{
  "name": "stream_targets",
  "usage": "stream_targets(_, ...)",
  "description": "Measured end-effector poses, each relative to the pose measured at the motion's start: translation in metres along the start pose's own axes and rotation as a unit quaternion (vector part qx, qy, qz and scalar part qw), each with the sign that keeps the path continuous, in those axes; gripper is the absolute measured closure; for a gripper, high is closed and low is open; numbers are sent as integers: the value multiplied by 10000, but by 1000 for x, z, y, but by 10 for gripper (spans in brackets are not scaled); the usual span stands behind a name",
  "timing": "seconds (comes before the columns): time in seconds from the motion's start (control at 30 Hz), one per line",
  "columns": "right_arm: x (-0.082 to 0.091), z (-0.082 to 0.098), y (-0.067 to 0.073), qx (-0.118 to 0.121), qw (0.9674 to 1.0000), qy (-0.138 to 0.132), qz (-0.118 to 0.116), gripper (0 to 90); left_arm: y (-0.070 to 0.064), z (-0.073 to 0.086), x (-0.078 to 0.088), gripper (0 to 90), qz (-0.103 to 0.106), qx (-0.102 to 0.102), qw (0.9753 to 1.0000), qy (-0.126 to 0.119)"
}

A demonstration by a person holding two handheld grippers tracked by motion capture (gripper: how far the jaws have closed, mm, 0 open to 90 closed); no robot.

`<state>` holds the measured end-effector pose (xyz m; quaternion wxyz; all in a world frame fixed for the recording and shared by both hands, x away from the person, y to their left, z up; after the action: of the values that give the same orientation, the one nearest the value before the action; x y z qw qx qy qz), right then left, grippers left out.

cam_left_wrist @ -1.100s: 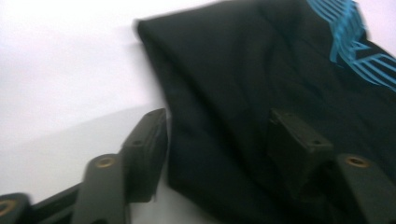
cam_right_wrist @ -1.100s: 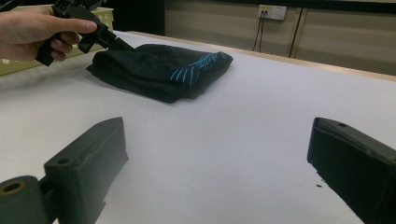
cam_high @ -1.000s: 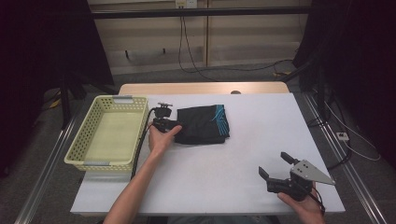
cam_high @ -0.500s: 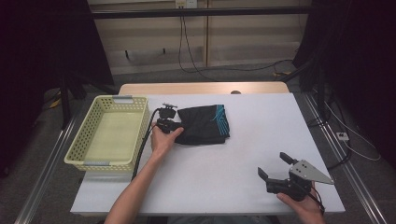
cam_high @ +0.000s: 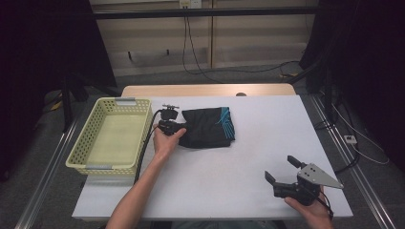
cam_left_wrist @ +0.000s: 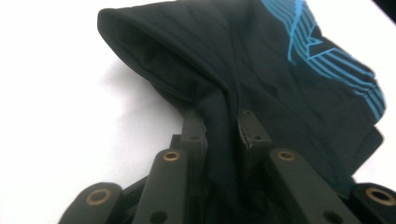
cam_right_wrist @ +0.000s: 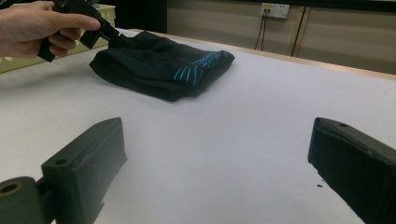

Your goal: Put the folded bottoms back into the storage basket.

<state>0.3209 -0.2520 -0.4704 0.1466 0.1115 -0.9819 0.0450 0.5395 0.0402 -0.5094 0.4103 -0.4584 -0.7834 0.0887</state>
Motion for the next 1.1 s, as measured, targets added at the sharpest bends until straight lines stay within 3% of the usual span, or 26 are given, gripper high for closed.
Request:
stream_targets(0.63,1,0,1,9,10000,-2,-50,37,-28,-21,19,763,240,-416,9977,-469)
stream_targets(0.77,1,0,1,3,10000,-2,-55,38,-31,-27,28,763,330,-417,9965,-644)
stream_targets(1.1,0,0,1,9,10000,10,-50,39,-32,-35,47,765,339,-469,9954,-766)
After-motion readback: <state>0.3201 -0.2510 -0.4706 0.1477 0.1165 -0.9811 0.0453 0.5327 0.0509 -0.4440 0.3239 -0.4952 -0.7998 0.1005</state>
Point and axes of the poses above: each handheld gripper's, and its own axes: x roughly backward along the jaws, z roughly out of its underside, y roughly to its left, the point moved 9 cm from there along -x, roughly forward along the jaws, and after that the axes turned 13 degrees about z, right-handed, at the moved point
